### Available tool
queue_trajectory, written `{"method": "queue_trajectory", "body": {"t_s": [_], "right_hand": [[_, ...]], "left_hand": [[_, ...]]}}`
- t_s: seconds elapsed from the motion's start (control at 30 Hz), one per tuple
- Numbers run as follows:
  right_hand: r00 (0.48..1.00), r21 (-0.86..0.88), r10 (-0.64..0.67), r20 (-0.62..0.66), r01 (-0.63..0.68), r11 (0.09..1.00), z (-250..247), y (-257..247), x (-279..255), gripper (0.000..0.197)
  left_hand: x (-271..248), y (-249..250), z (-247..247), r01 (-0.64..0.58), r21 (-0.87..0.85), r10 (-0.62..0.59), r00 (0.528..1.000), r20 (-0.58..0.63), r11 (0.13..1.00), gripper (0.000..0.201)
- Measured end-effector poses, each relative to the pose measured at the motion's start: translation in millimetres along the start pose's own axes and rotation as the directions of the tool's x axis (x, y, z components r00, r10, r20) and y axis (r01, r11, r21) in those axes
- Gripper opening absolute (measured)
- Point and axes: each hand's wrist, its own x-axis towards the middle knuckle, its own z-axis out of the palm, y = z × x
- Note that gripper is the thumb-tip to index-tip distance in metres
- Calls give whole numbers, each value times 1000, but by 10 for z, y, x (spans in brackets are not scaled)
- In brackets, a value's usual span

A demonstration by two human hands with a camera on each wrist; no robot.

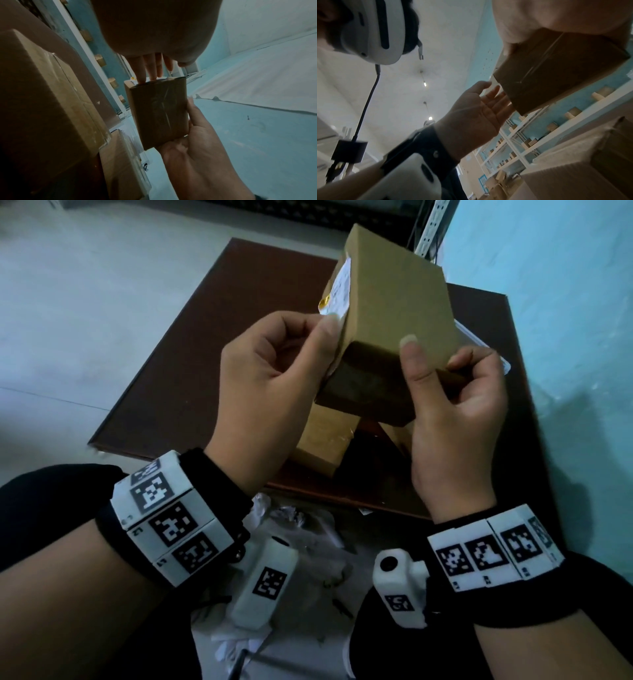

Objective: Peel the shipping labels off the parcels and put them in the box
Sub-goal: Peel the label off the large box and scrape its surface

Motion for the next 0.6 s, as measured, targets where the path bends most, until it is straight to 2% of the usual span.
{"method": "queue_trajectory", "body": {"t_s": [0.1,0.2,0.33,0.43,0.53,0.6], "right_hand": [[998,77,66,-8,-65,995,20,-7,-16,43],[996,54,80,43,-83,995,14,26,-18,58],[975,125,211,63,-217,968,39,34,-34,50],[979,94,202,2,-202,975,71,-29,-13,39],[983,33,183,-26,-182,983,62,-51,-2,40],[979,10,202,-16,-201,979,45,-10,3,51]], "left_hand": [[-2,-41,34,-17,52,19,1000,-24,998,18],[35,-73,16,-11,63,12,1000,-16,998,18],[44,-45,1,24,52,-23,999,-25,998,17],[51,-54,-25,47,46,-46,999,-22,998,22],[50,-69,-34,26,62,-25,999,-23,998,21],[43,-68,-24,-21,135,24,1000,-20,991,17]]}}
